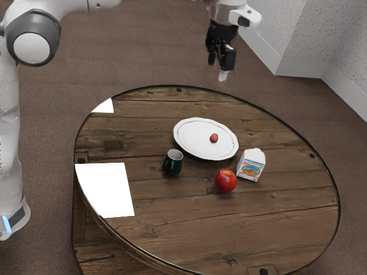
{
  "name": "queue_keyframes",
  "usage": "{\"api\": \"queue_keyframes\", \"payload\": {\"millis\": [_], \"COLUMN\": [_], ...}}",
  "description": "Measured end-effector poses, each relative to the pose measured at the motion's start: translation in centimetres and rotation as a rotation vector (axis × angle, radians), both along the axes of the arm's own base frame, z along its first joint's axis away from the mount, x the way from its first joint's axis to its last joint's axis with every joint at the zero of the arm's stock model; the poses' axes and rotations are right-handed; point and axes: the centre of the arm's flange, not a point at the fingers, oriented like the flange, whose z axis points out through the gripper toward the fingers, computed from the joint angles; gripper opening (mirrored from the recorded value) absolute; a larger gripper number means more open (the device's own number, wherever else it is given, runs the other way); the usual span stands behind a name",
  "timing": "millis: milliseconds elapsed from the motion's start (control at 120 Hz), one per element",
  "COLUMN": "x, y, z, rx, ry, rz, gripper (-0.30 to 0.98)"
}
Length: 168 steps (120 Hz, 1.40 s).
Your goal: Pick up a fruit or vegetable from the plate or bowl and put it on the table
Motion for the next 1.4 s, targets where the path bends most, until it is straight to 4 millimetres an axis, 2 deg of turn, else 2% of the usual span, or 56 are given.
{"api": "queue_keyframes", "payload": {"millis": [150, 167, 217, 242, 283, 317, 367, 458, 525, 567, 650, 817, 1058, 1200, 1325, 1400], "x": [-0.7, -1.0, -3.3, -4.5, -5.7, -5.8, -4.2, 1.0, 3.6, 4.7, 6.5, 10.4, 13.1, 13.4, 11.6, 11.2], "y": [4.9, 5.1, 5.3, 5.2, 5.2, 5.4, 6.2, 9.8, 11.2, 11.3, 9.8, 9.0, 7.0, 5.9, 6.0, 5.9], "z": [0.2, 1.2, 7.3, 9.5, 11.3, 11.5, 9.6, 2.3, -1.8, -3.5, -5.7, -12.6, -20.2, -22.1, -23.1, -23.6], "rx": [-0.011, -0.011, -0.003, 0.001, 0.004, 0.005, 0.005, -0.002, -0.009, -0.014, -0.018, -0.024, -0.022, -0.013, -0.014, -0.013], "ry": [0.019, 0.002, -0.107, -0.144, -0.171, -0.168, -0.125, 0.002, 0.062, 0.082, 0.096, 0.157, 0.19, 0.18, 0.164, 0.146], "rz": [0.092, 0.097, 0.105, 0.107, 0.109, 0.113, 0.126, 0.177, 0.192, 0.189, 0.162, 0.141, 0.11, 0.094, 0.097, 0.095], "gripper": [0.69, 0.69, 0.69, 0.69, 0.69, 0.69, 0.69, 0.69, 0.69, 0.69, 0.69, 0.69, 0.69, 0.69, 0.69, 0.69]}}
